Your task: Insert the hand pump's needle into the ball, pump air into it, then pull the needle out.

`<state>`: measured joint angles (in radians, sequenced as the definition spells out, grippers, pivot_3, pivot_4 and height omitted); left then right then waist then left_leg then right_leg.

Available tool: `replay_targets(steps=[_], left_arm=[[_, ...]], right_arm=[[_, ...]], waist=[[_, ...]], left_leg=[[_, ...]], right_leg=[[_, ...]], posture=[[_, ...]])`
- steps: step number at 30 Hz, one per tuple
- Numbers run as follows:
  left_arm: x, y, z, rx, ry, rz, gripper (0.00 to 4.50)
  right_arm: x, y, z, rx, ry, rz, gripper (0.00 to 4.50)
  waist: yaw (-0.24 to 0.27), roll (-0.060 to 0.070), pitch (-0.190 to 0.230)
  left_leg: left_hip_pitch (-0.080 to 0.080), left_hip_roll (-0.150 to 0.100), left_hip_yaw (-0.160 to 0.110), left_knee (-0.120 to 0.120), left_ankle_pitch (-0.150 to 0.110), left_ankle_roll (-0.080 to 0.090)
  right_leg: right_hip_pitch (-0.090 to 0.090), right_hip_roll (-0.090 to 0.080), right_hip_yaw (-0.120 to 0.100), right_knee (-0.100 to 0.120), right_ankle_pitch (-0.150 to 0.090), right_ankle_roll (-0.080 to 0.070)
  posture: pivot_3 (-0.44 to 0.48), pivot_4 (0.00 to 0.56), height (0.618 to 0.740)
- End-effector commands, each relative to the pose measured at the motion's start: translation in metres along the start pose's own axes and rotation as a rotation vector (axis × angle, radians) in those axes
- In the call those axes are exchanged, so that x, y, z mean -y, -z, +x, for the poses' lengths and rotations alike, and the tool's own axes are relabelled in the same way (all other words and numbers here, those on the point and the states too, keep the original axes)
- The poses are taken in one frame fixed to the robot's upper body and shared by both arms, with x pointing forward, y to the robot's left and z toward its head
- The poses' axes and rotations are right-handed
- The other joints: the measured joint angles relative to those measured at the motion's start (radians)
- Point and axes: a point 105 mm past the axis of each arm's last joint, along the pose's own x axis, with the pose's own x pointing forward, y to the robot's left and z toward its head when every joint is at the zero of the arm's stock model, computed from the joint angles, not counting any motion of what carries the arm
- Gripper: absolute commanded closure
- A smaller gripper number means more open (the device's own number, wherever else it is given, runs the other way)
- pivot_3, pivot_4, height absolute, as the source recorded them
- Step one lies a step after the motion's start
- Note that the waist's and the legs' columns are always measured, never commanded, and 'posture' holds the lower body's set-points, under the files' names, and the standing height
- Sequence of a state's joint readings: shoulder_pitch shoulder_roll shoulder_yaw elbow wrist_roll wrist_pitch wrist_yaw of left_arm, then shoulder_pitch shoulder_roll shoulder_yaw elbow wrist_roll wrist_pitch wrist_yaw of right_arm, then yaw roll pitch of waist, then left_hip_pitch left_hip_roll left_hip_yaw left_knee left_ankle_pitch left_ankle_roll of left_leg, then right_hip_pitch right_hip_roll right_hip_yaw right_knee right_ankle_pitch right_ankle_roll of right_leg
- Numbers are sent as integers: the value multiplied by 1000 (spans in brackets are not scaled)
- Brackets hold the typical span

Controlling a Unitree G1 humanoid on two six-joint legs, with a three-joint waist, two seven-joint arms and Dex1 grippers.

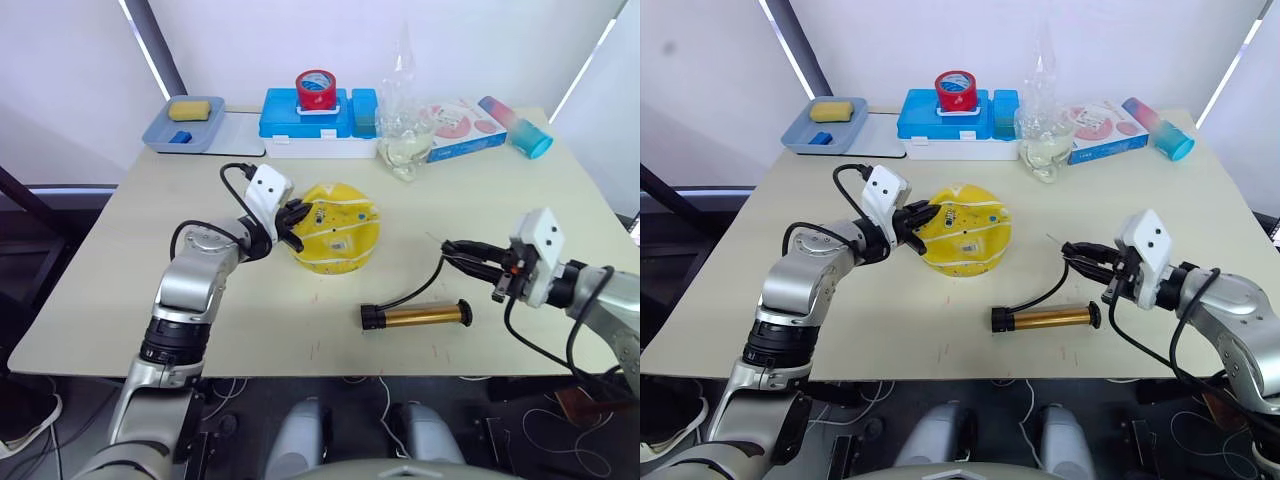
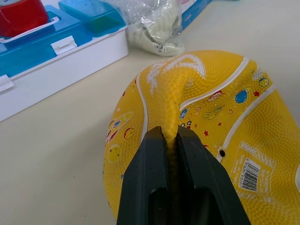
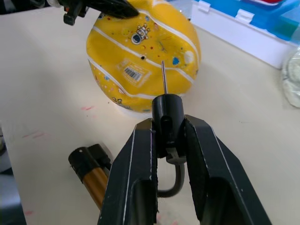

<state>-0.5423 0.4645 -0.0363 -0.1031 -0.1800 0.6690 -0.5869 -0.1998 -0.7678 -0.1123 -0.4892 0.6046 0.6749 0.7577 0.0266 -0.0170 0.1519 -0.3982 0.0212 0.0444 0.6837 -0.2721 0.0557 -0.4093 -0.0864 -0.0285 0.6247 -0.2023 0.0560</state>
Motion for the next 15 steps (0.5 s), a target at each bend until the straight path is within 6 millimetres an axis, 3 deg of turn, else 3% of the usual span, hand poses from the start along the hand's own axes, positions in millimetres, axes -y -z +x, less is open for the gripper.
replay_targets(steps=[1, 15], left_arm=[[8, -10, 3, 47, 19, -1, 4363], [16, -16, 14, 78, 9, -26, 4363]], right_arm=[[2, -13, 9, -17, -20, 13, 4181], [9, -24, 49, -229, -77, 71, 4181]], waist=[[1, 0, 0], [10, 0, 0]], left_leg=[[0, 0, 0, 0, 0, 0], [-2, -1, -1, 0, 0, 0]], right_leg=[[0, 0, 0, 0, 0, 0], [0, 0, -1, -1, 0, 0]], posture=[[0, 150, 737], [0, 150, 737]])
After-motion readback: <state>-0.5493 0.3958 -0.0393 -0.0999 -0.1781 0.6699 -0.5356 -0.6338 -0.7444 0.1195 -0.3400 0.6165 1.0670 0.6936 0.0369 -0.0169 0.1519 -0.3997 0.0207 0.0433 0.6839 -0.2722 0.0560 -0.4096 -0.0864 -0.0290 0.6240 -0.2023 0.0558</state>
